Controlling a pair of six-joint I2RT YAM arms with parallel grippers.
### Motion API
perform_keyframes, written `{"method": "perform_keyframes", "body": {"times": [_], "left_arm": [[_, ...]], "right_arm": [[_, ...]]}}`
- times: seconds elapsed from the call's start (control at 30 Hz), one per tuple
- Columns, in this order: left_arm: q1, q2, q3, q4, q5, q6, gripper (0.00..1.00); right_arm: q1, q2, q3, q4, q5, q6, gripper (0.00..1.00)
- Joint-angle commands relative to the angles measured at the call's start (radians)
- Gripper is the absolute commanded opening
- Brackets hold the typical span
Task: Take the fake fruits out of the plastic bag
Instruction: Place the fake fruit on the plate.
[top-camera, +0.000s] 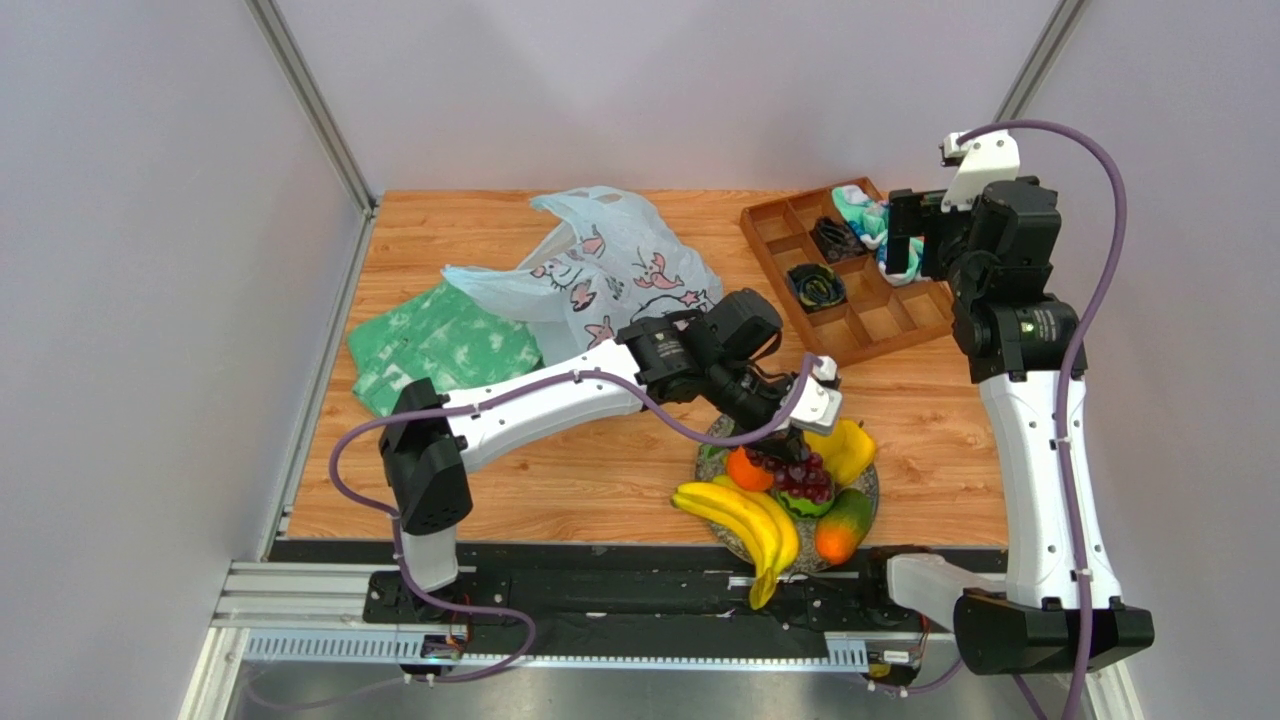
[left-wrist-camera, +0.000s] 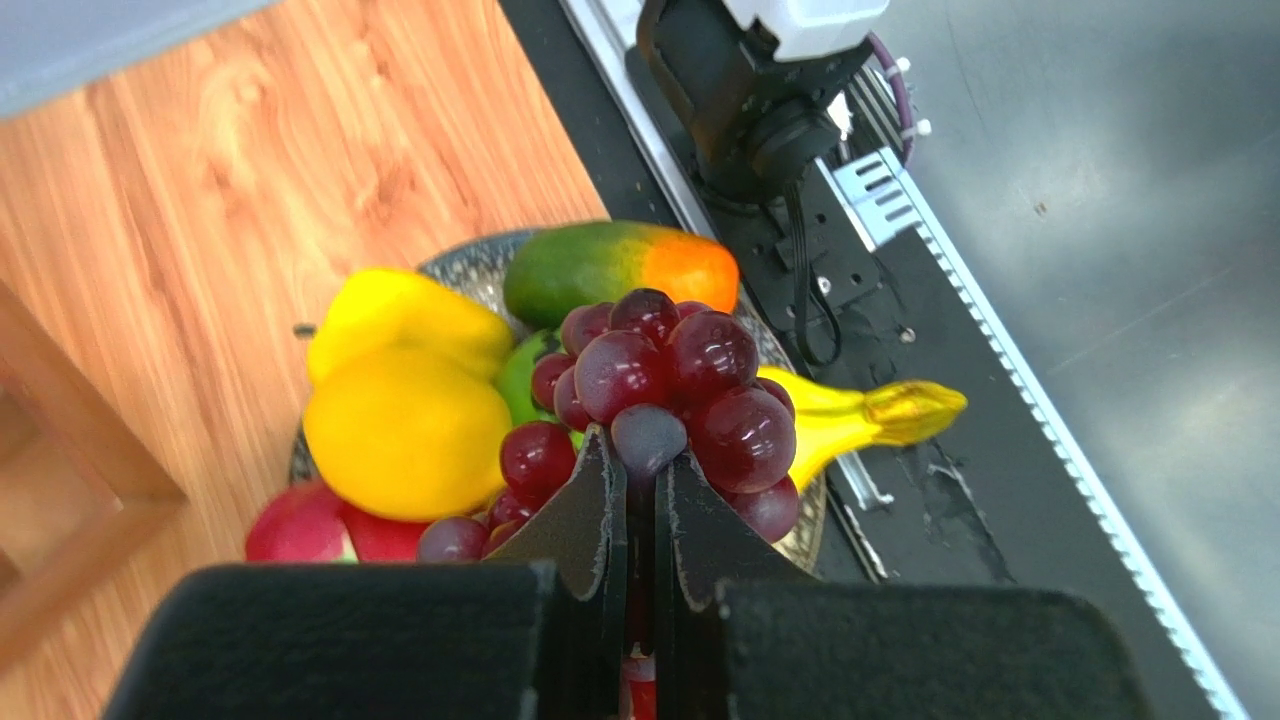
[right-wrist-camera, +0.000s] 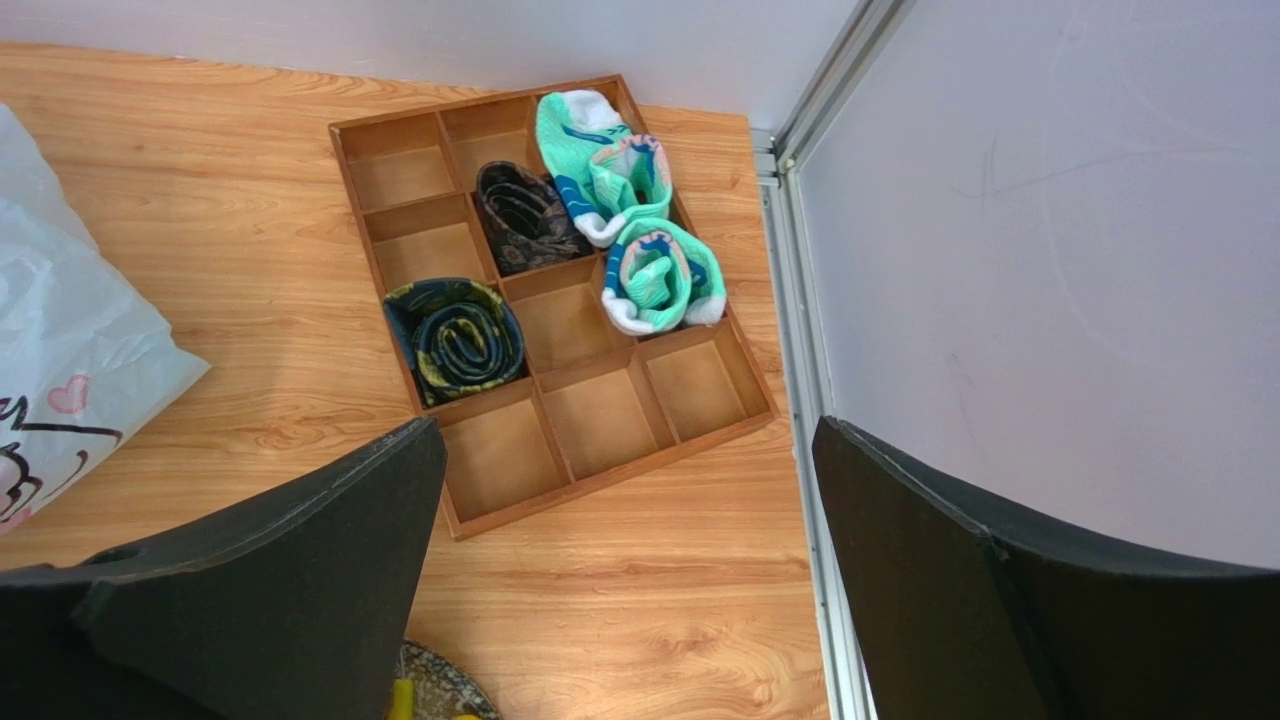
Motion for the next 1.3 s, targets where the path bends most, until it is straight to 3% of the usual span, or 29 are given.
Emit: {"method": "perform_keyframes", "body": {"times": [0.0, 0.43, 0.5, 0.57, 0.77, 0.87, 1.27], "left_arm": [[-0.014, 0.038, 0.075, 0.075, 0.027, 0.095, 0.0], [-0.021, 0.147, 0.08, 0.064, 0.047, 0.101, 0.0], [-0.019, 0.141, 0.066, 0.061, 0.046, 0.098, 0.21], [-0.021, 0.138, 0.061, 0.066, 0.043, 0.083, 0.32], [-0.019, 0.139, 0.054, 0.084, 0.03, 0.067, 0.49], [-0.019, 0.138, 0.043, 0.09, 0.029, 0.053, 0.55], [-0.017, 0.101, 0.046, 0.171, 0.017, -0.023, 0.65]], "right_arm": [[-0.006, 0.011, 0.034, 0.024, -0.054, 0.039, 1.0], [-0.006, 0.02, 0.043, 0.018, -0.071, 0.046, 1.0], [-0.008, 0.02, 0.04, 0.019, -0.075, 0.046, 1.0], [-0.006, 0.019, 0.039, 0.018, -0.075, 0.048, 1.0], [-0.006, 0.028, 0.049, 0.015, -0.085, 0.051, 1.0], [-0.008, 0.029, 0.051, 0.015, -0.088, 0.052, 1.0], [-0.008, 0.025, 0.045, 0.015, -0.095, 0.054, 1.0]]}}
